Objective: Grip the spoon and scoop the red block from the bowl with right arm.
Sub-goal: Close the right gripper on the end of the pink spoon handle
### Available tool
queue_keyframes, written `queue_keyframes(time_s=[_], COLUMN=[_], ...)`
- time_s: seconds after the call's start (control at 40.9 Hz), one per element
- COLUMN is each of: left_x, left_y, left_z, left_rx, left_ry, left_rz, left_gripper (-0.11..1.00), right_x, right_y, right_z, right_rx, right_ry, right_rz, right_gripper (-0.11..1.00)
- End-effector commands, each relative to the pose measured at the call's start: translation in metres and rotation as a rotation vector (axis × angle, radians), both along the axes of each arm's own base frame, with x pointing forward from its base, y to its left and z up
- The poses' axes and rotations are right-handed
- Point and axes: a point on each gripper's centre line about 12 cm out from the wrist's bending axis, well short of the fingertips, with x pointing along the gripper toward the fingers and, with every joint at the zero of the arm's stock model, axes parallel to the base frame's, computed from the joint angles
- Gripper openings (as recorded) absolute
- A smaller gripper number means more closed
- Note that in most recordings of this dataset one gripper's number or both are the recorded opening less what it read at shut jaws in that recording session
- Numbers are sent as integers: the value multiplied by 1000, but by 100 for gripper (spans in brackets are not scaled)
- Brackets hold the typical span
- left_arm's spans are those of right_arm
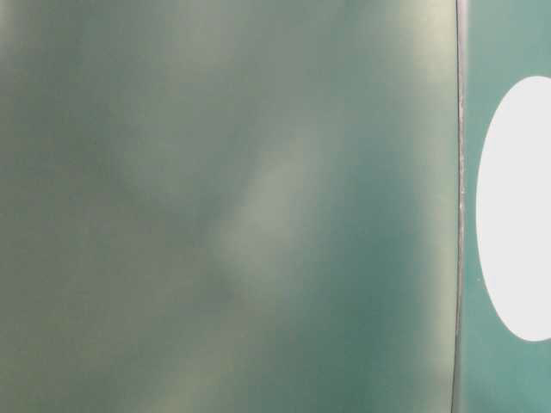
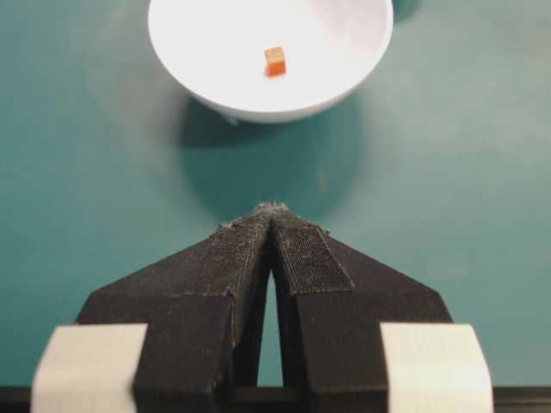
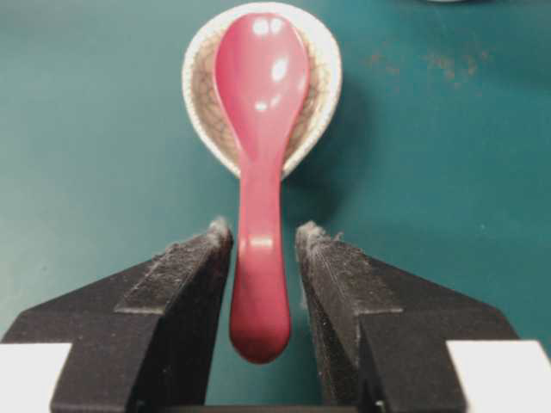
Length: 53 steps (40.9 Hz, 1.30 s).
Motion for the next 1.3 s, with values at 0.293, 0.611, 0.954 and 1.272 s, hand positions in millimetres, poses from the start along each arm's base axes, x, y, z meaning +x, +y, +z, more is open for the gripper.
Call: queue_keyframes(time_s=[0.293,0.611,0.954,1.272], left_x=[3,3,3,4], left_y=[1,1,1,0], left_z=[8,7,8,6], left_rx=[4,2,4,3], left_ry=[-20,-17,-20,-12], left_rz=[2,3,2,1], left_gripper=[-1,-1,-1,-1], right_x=[1,1,1,4], right_y=[1,2,2,5], right_z=[3,3,4,25], right_rx=[5,6,5,25], right_ry=[-18,-18,-26,-99], right_rz=[6,7,11,28], right_gripper=[32,25,25,25])
